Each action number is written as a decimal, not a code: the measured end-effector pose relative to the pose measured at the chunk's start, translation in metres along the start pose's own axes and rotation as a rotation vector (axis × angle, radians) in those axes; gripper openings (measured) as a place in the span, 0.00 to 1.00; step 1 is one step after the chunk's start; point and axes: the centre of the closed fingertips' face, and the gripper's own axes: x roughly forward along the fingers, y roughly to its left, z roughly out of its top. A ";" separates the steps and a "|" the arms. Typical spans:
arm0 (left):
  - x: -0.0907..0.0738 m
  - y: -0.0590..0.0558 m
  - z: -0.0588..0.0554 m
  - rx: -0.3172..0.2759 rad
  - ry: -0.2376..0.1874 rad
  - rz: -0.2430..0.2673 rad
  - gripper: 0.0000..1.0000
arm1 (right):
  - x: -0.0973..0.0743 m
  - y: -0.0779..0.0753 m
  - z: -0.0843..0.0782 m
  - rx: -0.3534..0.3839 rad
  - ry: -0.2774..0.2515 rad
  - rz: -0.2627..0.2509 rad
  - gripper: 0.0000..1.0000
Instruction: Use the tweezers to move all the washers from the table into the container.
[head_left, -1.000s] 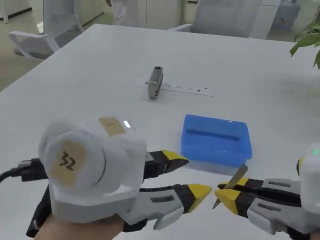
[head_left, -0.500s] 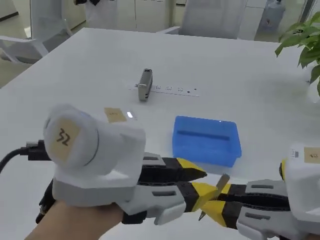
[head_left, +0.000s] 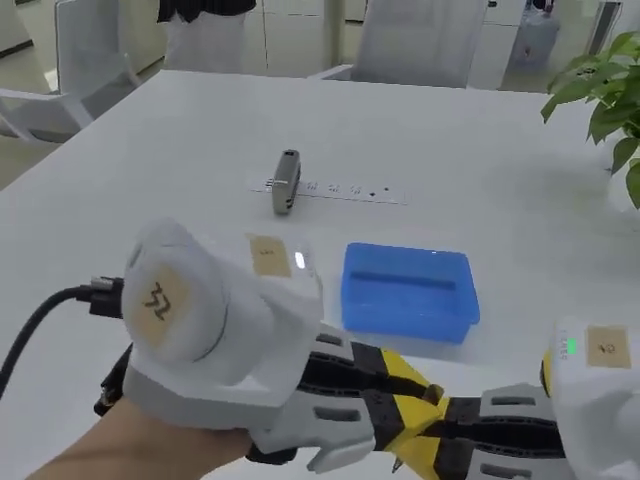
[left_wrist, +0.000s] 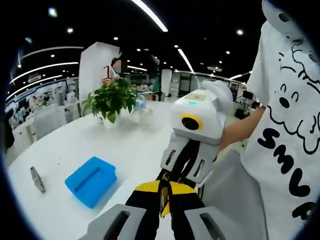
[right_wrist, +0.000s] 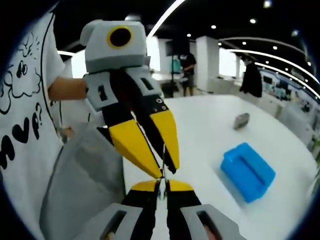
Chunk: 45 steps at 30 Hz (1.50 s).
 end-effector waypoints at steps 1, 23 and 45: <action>0.001 -0.001 -0.001 0.014 0.007 -0.010 0.01 | 0.000 0.000 -0.002 -0.005 0.008 0.001 0.02; 0.017 0.012 -0.038 0.181 0.134 -0.050 0.00 | 0.008 -0.024 -0.043 -0.153 0.171 -0.030 0.05; 0.058 0.069 -0.128 0.264 0.374 -0.093 0.00 | 0.049 -0.087 -0.096 -0.340 0.398 -0.135 0.05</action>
